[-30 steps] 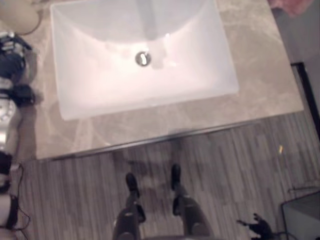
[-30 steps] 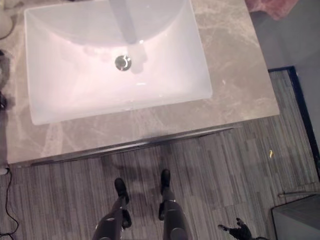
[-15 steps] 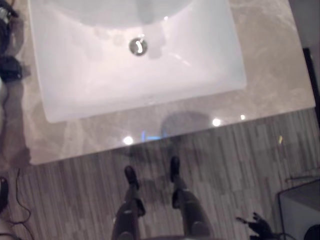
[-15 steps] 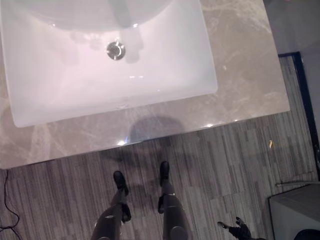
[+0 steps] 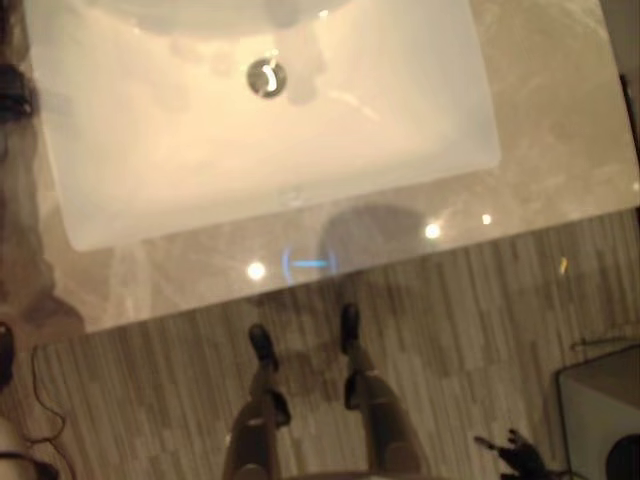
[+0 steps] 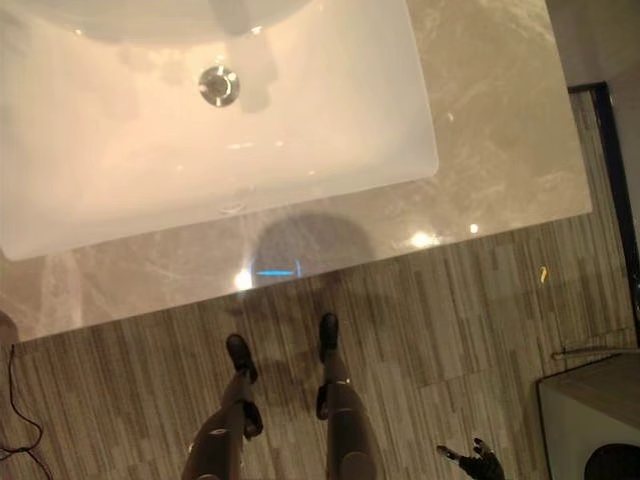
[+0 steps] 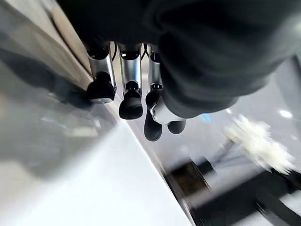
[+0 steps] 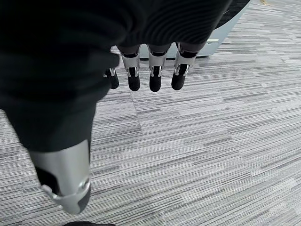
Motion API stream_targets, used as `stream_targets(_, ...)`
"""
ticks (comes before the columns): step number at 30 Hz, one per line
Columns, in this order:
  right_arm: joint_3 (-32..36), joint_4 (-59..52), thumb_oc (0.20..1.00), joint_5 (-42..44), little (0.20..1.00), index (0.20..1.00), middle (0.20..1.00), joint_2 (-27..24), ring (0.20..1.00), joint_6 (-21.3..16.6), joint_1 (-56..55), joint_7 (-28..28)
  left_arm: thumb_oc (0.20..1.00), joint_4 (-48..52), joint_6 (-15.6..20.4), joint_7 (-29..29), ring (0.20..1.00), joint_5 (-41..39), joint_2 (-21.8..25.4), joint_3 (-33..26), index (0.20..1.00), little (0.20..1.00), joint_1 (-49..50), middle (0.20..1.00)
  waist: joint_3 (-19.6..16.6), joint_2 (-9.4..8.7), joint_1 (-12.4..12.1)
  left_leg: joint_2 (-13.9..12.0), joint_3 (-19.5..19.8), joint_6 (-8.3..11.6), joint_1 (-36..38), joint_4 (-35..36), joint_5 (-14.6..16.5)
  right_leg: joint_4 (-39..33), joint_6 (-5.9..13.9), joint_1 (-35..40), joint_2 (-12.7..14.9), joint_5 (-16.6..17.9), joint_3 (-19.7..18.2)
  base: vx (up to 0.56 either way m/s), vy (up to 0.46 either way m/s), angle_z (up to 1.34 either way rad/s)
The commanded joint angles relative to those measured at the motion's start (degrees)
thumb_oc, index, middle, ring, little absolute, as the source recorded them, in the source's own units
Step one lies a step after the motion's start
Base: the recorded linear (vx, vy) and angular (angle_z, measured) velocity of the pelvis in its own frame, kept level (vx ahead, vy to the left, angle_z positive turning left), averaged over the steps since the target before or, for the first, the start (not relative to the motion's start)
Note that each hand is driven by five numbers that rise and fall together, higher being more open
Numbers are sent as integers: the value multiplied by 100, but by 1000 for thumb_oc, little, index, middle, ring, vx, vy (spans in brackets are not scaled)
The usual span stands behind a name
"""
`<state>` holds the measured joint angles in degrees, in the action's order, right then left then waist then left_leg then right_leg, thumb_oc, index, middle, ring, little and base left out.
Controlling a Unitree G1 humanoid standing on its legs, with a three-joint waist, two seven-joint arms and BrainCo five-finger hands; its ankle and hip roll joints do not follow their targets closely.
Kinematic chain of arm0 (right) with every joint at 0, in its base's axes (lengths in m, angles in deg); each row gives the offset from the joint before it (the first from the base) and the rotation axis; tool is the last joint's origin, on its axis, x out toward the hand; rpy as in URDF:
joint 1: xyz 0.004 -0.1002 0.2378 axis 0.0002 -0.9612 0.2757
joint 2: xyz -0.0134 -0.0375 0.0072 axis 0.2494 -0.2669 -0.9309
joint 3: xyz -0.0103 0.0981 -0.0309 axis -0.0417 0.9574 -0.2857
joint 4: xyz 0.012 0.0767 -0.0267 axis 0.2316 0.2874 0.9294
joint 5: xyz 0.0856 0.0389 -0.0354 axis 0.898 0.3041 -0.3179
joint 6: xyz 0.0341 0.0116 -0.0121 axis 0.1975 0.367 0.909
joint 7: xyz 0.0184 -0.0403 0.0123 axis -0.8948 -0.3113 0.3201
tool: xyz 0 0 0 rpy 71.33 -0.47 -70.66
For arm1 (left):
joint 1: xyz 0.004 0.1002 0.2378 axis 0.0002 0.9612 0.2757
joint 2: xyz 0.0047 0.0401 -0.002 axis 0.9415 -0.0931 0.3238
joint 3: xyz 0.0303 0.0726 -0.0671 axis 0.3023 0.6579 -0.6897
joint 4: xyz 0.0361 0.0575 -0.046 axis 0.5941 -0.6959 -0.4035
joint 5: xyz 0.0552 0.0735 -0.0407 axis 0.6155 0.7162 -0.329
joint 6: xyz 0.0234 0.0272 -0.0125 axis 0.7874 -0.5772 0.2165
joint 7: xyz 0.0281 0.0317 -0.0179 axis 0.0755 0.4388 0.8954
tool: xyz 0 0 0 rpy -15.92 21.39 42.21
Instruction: Put brush and paste in cup on sink, flatten towel.
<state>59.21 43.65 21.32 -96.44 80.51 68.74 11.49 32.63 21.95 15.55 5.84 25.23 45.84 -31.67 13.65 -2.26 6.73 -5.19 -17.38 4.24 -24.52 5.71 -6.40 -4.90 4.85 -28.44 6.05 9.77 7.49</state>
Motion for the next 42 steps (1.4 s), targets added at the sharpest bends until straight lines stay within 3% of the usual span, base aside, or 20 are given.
stream_targets(1, 100, 203, 1000, 50, 1000, 1000, 1000, -204, 1000, 70, -247, -24, 200, -74, 79, -181, 200, -46, -95, -192, 200, 200, 629, 200, -98, 83, 23, 82, 432, -7, 276, -71, 372, -10, 480, 355, 170, 111, 28, -31, -6, -6)
stream_targets(6, 213, 183, 1000, -59, 1000, 1000, 1000, -244, 1000, 62, -226, 20, 200, 631, 91, -370, 200, -73, -189, -1100, 200, 200, 1999, 200, -155, 97, -106, 80, 455, 0, 521, -71, 402, -10, 454, 647, 199, 30, 138, -40, -11, 2)
stream_targets(17, 215, 348, 1000, -148, 1000, 1000, 1000, -306, 1000, 54, -190, 103, 200, 133, 74, -171, 200, 33, 39, -1542, 200, 200, 2079, 200, -141, 49, -144, 90, 517, -11, 571, -71, 370, -10, 448, 755, 201, 48, 247, -52, 1, 9)
stream_targets(27, 238, 1065, 1000, 249, 1000, 1000, 1000, -278, 1000, 280, -243, 416, 200, -1216, -39, 108, 200, 57, 49, -488, 200, 200, 219, 200, -109, -78, 35, 58, 510, -3, 439, -71, 311, -10, 471, 630, 169, 113, 222, -11, 3, 3)
stream_targets(35, 119, 742, 1000, 590, 1000, 1000, 1000, -216, 1000, 256, -411, 555, 200, -2210, -86, 352, 200, -68, -127, 280, 200, 200, -1114, 200, -149, -234, 149, -21, 464, 27, 313, -71, 260, -10, 470, 465, 110, 134, 164, 30, -17, -7)
stream_targets(42, 87, 497, 1000, 793, 1000, 1000, 1000, -268, 1000, 242, -501, 607, 200, -2638, -144, 385, 200, -125, -226, 600, 200, 200, -1621, 200, -197, -284, 178, -61, 440, 36, 276, -71, 250, -10, 447, 398, 65, 125, 108, 25, -6, -4)
